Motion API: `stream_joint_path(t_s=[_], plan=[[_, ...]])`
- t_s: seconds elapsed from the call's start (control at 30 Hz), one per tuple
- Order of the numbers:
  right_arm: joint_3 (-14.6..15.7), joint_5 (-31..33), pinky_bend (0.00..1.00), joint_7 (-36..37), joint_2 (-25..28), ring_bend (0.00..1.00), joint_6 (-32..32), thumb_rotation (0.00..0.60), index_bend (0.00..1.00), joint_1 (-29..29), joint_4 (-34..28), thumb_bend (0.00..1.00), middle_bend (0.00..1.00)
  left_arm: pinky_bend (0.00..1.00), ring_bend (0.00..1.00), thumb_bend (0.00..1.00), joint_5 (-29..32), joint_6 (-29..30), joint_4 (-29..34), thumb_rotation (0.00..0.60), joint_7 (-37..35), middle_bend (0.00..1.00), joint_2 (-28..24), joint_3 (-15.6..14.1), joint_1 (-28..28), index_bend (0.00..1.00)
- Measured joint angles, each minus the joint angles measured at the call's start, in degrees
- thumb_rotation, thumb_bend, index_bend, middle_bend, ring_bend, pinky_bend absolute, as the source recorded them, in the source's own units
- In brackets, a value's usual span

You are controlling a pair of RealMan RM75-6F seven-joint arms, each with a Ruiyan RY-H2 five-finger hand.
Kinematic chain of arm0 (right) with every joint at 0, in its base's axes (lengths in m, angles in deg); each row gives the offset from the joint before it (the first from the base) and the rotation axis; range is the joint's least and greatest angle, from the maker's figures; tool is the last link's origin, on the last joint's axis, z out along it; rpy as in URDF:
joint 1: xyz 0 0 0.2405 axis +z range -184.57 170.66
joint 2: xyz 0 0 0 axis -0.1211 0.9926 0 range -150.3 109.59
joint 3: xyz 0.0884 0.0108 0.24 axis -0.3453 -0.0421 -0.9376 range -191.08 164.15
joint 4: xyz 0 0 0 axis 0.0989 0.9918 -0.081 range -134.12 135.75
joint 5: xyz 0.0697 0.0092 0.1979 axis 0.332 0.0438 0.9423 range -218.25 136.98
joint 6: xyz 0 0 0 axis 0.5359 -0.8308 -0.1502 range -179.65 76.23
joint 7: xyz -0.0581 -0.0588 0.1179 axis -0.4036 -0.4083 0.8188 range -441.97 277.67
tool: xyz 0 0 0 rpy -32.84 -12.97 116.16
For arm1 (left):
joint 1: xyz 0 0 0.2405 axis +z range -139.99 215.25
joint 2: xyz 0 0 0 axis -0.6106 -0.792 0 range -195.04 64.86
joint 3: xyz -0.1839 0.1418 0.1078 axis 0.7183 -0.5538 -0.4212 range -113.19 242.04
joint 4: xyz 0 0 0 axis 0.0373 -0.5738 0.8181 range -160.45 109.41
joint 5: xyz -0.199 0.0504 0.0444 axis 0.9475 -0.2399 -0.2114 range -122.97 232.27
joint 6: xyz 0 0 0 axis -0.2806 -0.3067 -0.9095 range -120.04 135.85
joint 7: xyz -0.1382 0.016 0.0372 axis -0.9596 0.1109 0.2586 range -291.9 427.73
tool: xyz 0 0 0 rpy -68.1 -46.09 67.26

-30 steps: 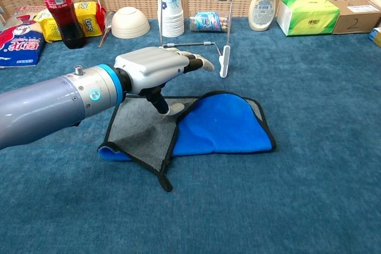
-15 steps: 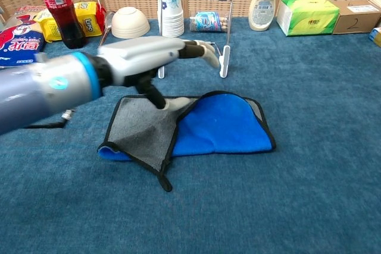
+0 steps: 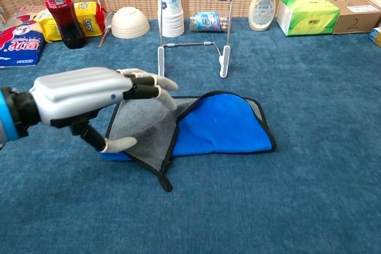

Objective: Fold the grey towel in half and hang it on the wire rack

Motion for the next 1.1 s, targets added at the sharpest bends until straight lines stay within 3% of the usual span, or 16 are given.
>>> stream_joint_path(t_s=[0.83,1.1], plan=[[0.3,-0.4,0.20,1.9,-0.1,0.21,-0.6,0.600,0.24,-0.3,1.2,0.38,0.26,0.00,0.00,0.25,-5.0,1.6,-6.0,0.600,4.8,0.04,3.5,-2.5,3.4,0.18],[0.3,-0.2,0.20,2.1,-0.1,0.21,-0.5,0.600,0.24,-0.4,1.3,0.37,0.26,0.00,0.00,0.25,-6.3,2.9,-9.7,0.600,8.0,0.05,6.7,-2.2,4.5,0.18]])
